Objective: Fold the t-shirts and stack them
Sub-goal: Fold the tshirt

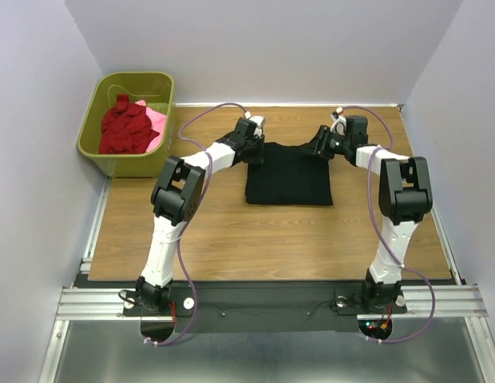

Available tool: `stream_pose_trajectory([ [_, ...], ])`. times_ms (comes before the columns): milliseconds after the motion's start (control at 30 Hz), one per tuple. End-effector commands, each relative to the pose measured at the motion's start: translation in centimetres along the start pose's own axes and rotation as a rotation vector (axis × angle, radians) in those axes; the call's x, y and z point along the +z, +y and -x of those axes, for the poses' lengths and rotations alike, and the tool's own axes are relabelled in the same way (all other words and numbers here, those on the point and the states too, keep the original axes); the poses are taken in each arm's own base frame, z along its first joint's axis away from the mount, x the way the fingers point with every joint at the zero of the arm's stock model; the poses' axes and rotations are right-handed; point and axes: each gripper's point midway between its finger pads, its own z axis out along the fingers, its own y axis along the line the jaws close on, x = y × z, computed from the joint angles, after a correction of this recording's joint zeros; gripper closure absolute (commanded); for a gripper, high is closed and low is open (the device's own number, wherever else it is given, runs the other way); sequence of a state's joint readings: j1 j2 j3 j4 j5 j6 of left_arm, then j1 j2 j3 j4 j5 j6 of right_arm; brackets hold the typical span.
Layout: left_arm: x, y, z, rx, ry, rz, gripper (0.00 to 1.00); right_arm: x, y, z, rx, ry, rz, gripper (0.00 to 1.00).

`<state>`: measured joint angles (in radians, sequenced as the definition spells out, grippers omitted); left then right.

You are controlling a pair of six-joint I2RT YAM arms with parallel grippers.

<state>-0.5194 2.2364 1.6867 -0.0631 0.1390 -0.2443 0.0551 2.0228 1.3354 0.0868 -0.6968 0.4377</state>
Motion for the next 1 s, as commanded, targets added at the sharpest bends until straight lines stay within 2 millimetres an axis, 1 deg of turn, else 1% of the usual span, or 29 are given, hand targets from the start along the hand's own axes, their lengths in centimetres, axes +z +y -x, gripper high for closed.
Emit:
stream_pose_trajectory([
  [0, 0.3, 1.4, 4.0, -0.061, -0.087, -0.03, 0.65, 0.7, -4.1, 0.0, 0.011, -0.003, -0.012, 0.52],
  [33, 0.5, 1.7, 3.9, -0.07, -0.085, -0.033, 0.66, 0.4, -5.6, 0.2, 0.028, -0.011, -0.028, 0.52],
  [67, 0.9, 2.0, 3.7, -0.076, -0.08, -0.034, 0.66, 0.5, -6.4, 0.2, 0.037, -0.009, -0.031, 0.52],
  [100, 1.5, 2.7, 3.1, -0.083, -0.063, -0.033, 0.66, 0.9, -7.7, 0.0, 0.06, -0.005, -0.029, 0.52],
  [167, 2.1, 3.4, 2.5, -0.093, -0.046, -0.032, 0.66, 1.1, -8.6, 0.3, 0.078, -0.006, -0.013, 0.52],
  [200, 2.5, 3.9, 1.8, -0.104, -0.029, -0.035, 0.66, 1.5, -9.0, 0.7, 0.086, -0.01, -0.01, 0.52],
  [267, 2.7, 4.4, 1.1, -0.114, -0.01, -0.04, 0.66, 1.4, -9.2, 1.2, 0.094, -0.013, 0.003, 0.52],
  [300, 2.7, 4.8, 1.0, -0.122, -0.007, -0.038, 0.66, 1.3, -8.8, 2.0, 0.087, -0.025, 0.012, 0.51],
  [333, 2.6, 4.7, 1.0, -0.121, -0.007, -0.043, 0.66, 1.2, -8.7, 2.2, 0.091, -0.029, 0.018, 0.51],
  [367, 2.4, 4.9, 1.0, -0.123, -0.004, -0.049, 0.66, 0.9, -7.7, 2.8, 0.095, -0.031, 0.044, 0.5],
  [400, 1.6, 4.6, 2.1, -0.119, -0.028, -0.054, 0.64, 0.4, -6.8, 3.3, 0.09, -0.039, 0.057, 0.48],
  [433, 1.0, 4.3, 2.5, -0.114, -0.037, -0.061, 0.64, 0.1, -6.1, 3.7, 0.092, -0.044, 0.068, 0.48],
  [467, 0.4, 4.0, 2.6, -0.113, -0.041, -0.072, 0.58, -1.0, -4.3, 4.6, 0.072, -0.059, 0.094, 0.47],
  [500, -0.3, 3.6, 3.0, -0.117, -0.048, -0.079, 0.54, -1.5, -3.6, 4.9, 0.077, -0.067, 0.097, 0.46],
  [533, -1.9, 2.6, 5.2, -0.116, -0.114, -0.105, 0.46, -1.9, -2.9, 4.9, 0.077, -0.07, 0.1, 0.45],
  [567, -2.7, 2.3, 5.1, -0.127, -0.115, -0.118, 0.43, -2.4, -2.2, 4.2, 0.09, -0.057, 0.111, 0.44],
  [600, -4.7, 1.3, 6.7, -0.126, -0.157, -0.138, 0.4, -3.4, -0.6, 4.6, 0.072, -0.069, 0.127, 0.43],
  [667, -6.7, 0.0, 7.7, -0.146, -0.195, -0.166, 0.35, -3.9, 1.0, 3.7, 0.072, -0.057, 0.14, 0.42],
  [700, -8.6, -1.0, 8.0, -0.142, -0.214, -0.182, 0.35, -4.5, 1.9, 2.7, 0.08, -0.044, 0.148, 0.41],
  [733, -9.5, -1.6, 8.1, -0.158, -0.225, -0.191, 0.35, -4.8, 2.4, 2.1, 0.086, -0.035, 0.153, 0.4],
  [767, -10.2, -2.2, 7.9, -0.162, -0.225, -0.204, 0.35, -4.7, 3.1, 0.9, 0.092, -0.015, 0.162, 0.4],
  [800, -10.5, -2.6, 6.5, -0.174, -0.197, -0.22, 0.35, -4.8, 3.6, 0.1, 0.091, 0.001, 0.173, 0.4],
  [833, -11.9, -4.3, 6.7, -0.166, -0.215, -0.258, 0.34, -5.0, 3.7, -1.4, 0.103, 0.023, 0.174, 0.4],
  [867, -12.3, -5.1, 6.1, -0.174, -0.205, -0.281, 0.35, -5.1, 3.7, -2.1, 0.112, 0.035, 0.173, 0.4],
  [900, -12.5, -5.8, 4.6, -0.171, -0.177, -0.304, 0.35, -5.2, 3.5, -2.8, 0.115, 0.043, 0.169, 0.43],
  [933, -12.3, -6.2, 3.7, -0.171, -0.159, -0.31, 0.38, -5.2, 2.8, -4.5, 0.148, 0.068, 0.157, 0.45],
  [967, -11.8, -6.7, 1.8, -0.166, -0.126, -0.312, 0.45, -5.3, 2.8, -5.1, 0.149, 0.072, 0.163, 0.48],
])
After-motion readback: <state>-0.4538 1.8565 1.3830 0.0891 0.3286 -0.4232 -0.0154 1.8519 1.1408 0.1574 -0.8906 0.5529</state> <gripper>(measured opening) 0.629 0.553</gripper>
